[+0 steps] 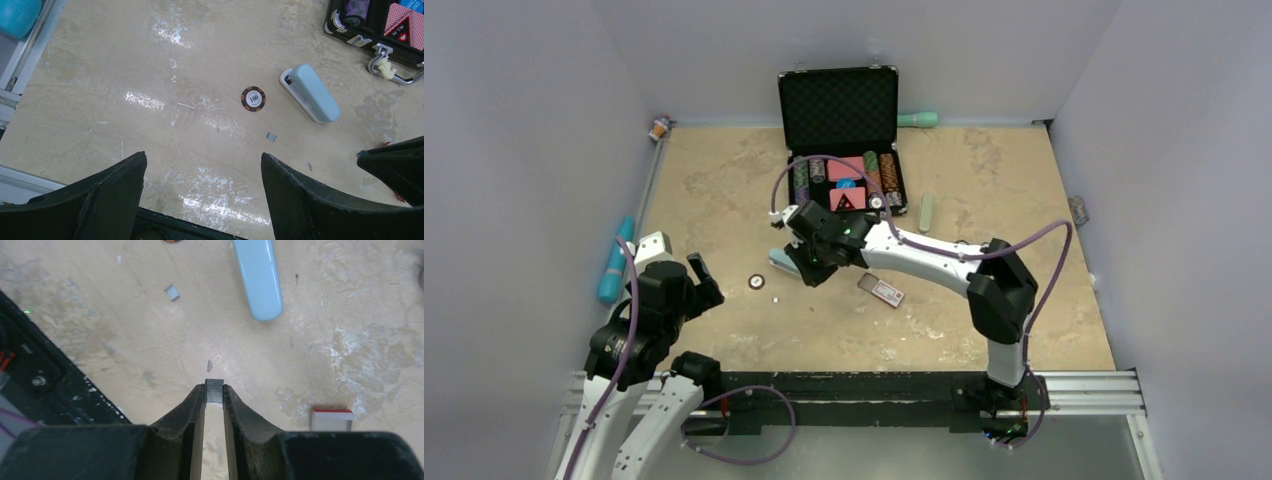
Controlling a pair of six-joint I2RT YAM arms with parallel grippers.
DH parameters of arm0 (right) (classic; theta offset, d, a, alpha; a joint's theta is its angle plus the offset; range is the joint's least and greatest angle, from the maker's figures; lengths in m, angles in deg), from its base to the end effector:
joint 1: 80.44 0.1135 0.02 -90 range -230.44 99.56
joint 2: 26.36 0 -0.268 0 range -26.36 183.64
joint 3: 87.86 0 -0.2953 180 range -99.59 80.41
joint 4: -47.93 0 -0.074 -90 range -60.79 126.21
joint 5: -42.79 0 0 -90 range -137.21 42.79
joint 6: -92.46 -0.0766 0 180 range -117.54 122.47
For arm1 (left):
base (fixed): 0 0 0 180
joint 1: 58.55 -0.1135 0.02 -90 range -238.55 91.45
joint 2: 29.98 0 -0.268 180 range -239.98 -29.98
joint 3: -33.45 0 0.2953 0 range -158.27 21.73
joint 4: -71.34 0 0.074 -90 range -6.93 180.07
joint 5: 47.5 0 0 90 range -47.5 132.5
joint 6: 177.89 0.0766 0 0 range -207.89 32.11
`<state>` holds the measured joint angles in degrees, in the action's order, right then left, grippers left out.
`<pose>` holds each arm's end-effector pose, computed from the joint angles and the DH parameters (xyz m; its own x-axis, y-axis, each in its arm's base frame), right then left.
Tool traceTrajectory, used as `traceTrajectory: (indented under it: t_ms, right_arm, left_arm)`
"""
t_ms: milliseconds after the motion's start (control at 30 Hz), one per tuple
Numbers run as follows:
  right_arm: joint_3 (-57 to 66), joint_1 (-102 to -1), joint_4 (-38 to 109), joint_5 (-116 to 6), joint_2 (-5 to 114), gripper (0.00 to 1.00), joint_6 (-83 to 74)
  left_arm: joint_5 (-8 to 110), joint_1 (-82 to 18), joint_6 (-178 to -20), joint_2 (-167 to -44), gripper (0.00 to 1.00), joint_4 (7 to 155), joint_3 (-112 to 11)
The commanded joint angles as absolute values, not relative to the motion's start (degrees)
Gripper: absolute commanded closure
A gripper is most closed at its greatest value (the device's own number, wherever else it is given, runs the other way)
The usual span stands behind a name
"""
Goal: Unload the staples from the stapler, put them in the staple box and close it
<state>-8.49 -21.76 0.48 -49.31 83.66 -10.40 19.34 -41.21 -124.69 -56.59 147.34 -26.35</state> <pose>0.2499 0.4162 0.1911 -0.6166 -0.5854 -0.5264 -0.7456 0.6489 0.1516 0.1364 -0.0110 0.2970 -0.5186 -0.4151 -0.7475 -0.3897 0.8929 -0.2254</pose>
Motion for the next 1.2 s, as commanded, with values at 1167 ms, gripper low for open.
traceTrajectory:
  t_ms: [1167]
  right_arm:
    - [20.90,-39.39,12.36,-47.88,61.43,0.85,-43.03]
  left_arm:
    - [19.56,-41.59,-123.66,-55.45,0.13,145.42,-26.10]
